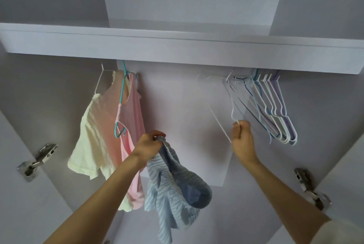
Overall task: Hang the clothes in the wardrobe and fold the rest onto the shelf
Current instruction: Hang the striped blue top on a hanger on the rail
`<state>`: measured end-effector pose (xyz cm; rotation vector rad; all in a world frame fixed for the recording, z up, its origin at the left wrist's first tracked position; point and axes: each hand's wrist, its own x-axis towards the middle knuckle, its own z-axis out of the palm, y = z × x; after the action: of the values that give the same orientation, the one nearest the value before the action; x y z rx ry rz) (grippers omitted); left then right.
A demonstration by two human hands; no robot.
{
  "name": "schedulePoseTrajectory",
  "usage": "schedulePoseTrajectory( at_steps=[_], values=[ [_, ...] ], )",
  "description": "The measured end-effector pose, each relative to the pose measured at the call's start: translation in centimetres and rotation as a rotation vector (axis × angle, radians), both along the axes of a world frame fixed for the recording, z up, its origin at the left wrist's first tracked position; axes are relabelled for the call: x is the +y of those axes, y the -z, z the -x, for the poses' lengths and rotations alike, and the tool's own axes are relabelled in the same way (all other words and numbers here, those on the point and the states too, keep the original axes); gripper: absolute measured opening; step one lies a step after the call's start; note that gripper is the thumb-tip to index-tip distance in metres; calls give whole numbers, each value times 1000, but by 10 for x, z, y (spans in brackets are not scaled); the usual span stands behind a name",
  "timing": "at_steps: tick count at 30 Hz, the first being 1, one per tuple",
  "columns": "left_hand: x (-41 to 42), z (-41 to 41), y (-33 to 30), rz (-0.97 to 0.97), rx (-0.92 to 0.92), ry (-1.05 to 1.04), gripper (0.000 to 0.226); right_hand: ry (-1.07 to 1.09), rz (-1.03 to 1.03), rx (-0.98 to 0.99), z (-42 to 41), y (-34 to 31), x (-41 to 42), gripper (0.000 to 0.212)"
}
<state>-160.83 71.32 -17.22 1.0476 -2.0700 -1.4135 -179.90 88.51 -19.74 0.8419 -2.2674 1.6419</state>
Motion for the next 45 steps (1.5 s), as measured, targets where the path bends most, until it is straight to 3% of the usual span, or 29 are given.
schedulePoseTrajectory(
  at_steps=[9, 13, 16, 22, 26, 31, 34, 40, 45],
  values=[
    [20, -43, 70, -506, 8, -4, 53, -424, -47, -469, -76, 58, 12, 16],
    [24, -51, 92, -765, 186, -33, 60, -578, 132, -903, -90, 78, 25, 17],
    [27, -49, 94, -808, 307, -31, 60, -740, 149, -1174, -95, 93, 34, 16],
    [38, -40, 90, -693, 345, 51, 45, -906, -309, -1029, -90, 124, 45, 4],
    [53, -38, 87, -494, 261, 138, 46, -938, -190, -1129, -89, 121, 40, 22],
    [75, -49, 85, -303, 213, 338, 53, -427, -113, -1055, -90, 90, 3, 25],
    [73, -57, 80, -302, 263, 420, 58, -308, -205, -1064, -88, 83, -11, 33],
    [60, -75, 70, -240, 220, 432, 59, -440, 371, -1426, -76, 68, -31, 33],
    [44, -87, 65, -114, 76, 278, 55, -355, 488, -1413, -85, 73, -45, 42]
  ],
)
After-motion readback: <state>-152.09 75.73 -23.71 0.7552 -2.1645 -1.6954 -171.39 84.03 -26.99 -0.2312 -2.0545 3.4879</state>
